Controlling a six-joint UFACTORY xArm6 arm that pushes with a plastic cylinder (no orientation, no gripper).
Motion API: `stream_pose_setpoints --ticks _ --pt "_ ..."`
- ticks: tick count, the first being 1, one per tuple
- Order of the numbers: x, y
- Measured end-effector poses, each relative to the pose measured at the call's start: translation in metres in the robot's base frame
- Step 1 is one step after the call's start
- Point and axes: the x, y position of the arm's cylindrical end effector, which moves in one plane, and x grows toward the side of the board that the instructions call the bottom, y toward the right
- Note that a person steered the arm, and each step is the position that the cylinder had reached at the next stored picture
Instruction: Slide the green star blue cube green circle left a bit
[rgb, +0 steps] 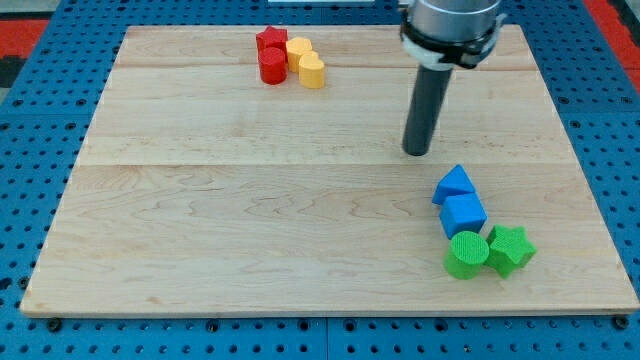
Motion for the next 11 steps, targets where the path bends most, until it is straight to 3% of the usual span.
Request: stream_pose_setpoints --ticks 4,6,8,9,11 --pt "0.182 0.000" --pt "0.172 0.140" --pt "0.112 0.093" --pt "0.102 0.066" --pt "0.086 0.067"
